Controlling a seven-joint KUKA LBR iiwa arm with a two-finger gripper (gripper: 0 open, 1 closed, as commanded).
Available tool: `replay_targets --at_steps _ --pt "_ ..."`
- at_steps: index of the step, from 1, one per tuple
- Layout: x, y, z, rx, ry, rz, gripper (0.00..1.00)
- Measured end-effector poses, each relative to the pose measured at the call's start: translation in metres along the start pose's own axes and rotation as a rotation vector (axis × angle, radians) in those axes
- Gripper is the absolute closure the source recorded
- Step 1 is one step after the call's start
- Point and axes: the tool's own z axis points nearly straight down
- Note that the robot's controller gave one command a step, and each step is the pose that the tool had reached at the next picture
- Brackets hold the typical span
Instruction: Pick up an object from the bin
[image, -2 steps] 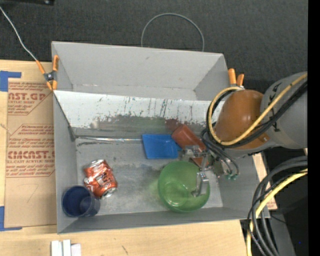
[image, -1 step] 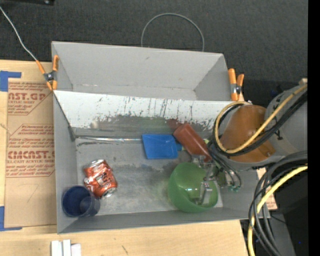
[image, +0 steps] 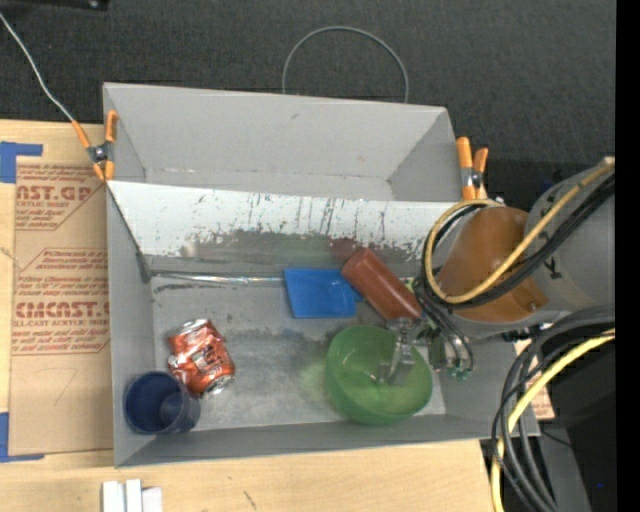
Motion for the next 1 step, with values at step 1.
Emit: replay_targets --at_steps 1 --pt "0.0 0.0 0.0 0.0 0.0 0.0 1.0"
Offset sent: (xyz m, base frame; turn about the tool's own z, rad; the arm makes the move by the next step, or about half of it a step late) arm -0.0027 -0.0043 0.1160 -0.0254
